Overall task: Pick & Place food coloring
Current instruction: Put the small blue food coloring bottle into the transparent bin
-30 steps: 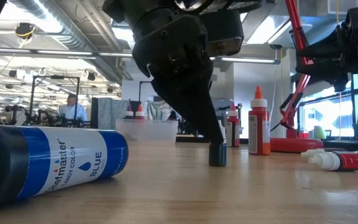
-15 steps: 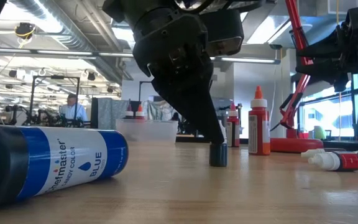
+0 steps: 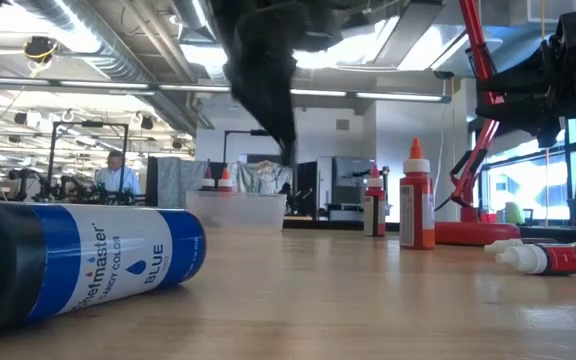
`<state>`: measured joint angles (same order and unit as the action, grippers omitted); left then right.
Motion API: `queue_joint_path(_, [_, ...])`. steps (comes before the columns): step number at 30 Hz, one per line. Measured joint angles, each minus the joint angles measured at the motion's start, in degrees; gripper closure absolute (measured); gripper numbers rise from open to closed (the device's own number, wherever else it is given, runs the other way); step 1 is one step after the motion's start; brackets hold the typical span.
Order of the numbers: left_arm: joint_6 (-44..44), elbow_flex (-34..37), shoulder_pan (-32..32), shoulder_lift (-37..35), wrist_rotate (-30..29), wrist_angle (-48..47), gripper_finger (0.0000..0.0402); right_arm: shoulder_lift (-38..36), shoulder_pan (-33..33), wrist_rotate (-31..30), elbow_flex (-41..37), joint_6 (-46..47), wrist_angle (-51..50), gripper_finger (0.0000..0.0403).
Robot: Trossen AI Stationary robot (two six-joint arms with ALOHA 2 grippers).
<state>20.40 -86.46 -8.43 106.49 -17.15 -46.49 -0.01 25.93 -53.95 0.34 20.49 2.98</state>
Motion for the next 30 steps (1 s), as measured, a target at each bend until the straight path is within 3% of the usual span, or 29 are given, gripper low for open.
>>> queue_joint_path(6, [-0.70,-0.06,10.26,-8.85,-7.59,-8.51,0.0331,0.00,0.00,-0.01,-0.02,0.00,0.02,0.0166])
queue_joint_path(13, [-5.67,-0.06,25.32,-12.68,-6.97,-9.07,0.0331,0.00,-0.02,-0.42,-0.02,0.02,-0.07,0.0166])
queue_joint_path(21, [-12.54,2.58,36.58,-7.40,-0.16,-6.11,0.0331,0.00,-0.02,-0.45,-0.01,0.20,-0.07,0.0166])
queue_joint_path(30, [-18.11,4.40,39.47,1.33,0.16,-3.39,0.0331,0.00,-0.02,-0.46,-0.01,0.20,-0.07,0.0166])
